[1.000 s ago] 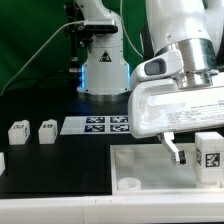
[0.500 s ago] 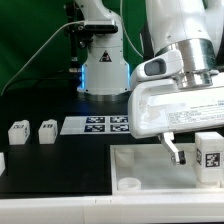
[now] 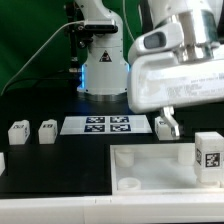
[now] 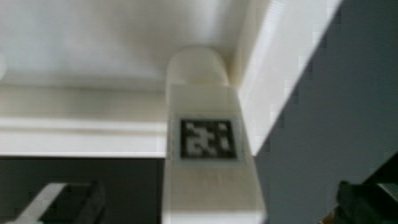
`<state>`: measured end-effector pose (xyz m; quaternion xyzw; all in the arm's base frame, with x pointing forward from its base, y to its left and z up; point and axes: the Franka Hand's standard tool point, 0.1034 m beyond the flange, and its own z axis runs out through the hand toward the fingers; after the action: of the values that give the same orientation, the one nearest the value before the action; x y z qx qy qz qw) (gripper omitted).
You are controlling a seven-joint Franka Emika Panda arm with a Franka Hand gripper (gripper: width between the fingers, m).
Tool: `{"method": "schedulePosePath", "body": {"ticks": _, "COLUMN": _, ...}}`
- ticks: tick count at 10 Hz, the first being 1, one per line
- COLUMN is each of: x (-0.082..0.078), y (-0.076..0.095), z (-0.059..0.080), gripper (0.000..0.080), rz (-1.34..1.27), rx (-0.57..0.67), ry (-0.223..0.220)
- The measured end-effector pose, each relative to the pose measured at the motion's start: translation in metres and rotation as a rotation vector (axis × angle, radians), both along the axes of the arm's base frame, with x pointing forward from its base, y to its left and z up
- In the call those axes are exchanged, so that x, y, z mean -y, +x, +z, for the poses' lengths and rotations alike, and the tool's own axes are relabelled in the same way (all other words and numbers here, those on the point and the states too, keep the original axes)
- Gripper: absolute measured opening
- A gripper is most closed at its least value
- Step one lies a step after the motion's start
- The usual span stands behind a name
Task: Assemble one leg
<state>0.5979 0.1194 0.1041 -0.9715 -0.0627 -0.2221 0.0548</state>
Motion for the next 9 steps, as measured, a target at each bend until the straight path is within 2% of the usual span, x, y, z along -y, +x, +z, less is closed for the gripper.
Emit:
{"method": "schedulePosePath", "body": {"ticks": 1, "x": -0.001, "y": -0.002, "z": 0.008, "gripper": 0.0649, "rz": 0.003, "rx": -0.061, "ry": 0.011}}
{"method": "schedulePosePath", "body": {"ticks": 2, "x": 0.000, "y": -0.001, "z": 0.009, "gripper": 0.0649, "rz": 0.001, "rx": -0.072, "ry": 0.014}}
{"method": "schedulePosePath", "body": {"ticks": 3, "x": -0.005, "y": -0.006, "z": 0.004, "gripper": 0.0649, "rz": 0.002, "rx": -0.185, "ry": 0.032}}
{"method": "schedulePosePath", "body": {"ticks": 4, "x": -0.008, "y": -0.005, "z": 0.008, "gripper": 0.0649, "rz": 0.015, "rx": -0.306, "ry": 0.037}}
{"method": "schedulePosePath", "body": {"ticks": 5, "x": -0.008, "y": 0.000, "z": 0.007, "gripper": 0.0649, "rz": 0.034, "rx": -0.385, "ry": 0.027}}
{"method": "schedulePosePath", "body": {"ticks": 7, "x": -0.002, "y": 0.002, "z": -0.003, "gripper": 0.0649, "rz": 0.080, "rx": -0.572, "ry": -0.004}}
{"method": "schedulePosePath", "body": {"ticks": 9, "x": 0.003, "y": 0.004, "z": -0.010, "gripper": 0.0649, "rz": 0.102, "rx": -0.592, "ry": -0.030}}
